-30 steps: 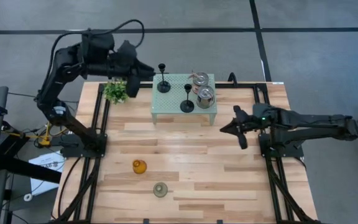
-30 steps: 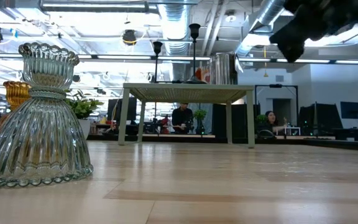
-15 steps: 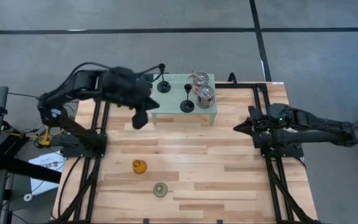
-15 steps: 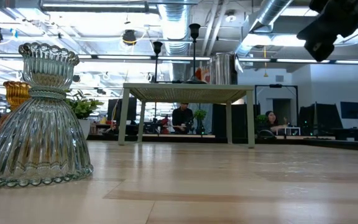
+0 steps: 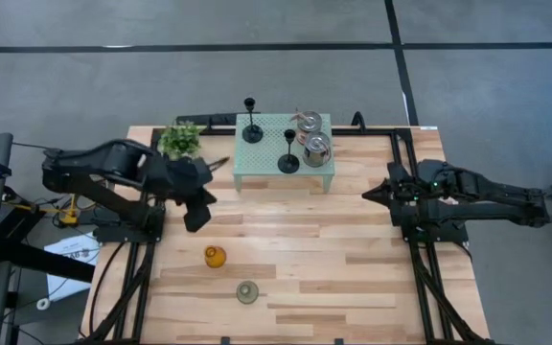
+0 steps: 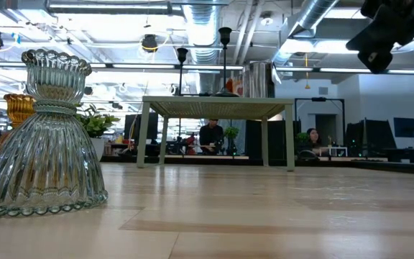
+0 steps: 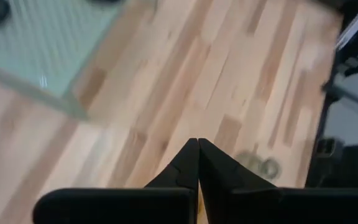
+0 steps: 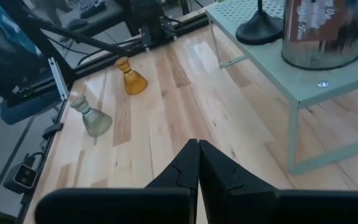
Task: Pick & Place candle stick holders
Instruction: Put the orange glass candle holder on the shelf
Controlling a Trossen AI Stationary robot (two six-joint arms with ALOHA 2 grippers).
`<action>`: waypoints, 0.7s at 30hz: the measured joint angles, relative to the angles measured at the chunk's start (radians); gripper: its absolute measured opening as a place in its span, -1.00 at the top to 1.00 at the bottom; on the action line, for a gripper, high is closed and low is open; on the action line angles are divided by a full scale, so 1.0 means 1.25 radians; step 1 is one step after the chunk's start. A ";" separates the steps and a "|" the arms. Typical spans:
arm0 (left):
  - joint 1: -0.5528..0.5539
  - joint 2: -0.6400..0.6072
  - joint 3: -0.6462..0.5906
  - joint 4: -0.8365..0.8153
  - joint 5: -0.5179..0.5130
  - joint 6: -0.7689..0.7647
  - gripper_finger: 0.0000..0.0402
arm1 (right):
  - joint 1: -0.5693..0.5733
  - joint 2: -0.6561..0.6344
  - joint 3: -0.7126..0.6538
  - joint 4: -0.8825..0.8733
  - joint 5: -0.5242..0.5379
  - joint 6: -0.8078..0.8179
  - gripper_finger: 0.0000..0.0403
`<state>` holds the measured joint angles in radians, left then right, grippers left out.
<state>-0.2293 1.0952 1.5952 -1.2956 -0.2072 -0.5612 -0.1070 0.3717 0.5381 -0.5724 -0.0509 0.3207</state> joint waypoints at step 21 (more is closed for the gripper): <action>-0.006 -0.005 -0.322 0.034 0.211 -0.130 0.96 | 0.000 0.000 0.000 0.002 0.021 0.023 1.00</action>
<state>-0.2367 1.0889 1.1923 -1.2533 0.0570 -0.7237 -0.1070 0.3717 0.5381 -0.5694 -0.0246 0.3500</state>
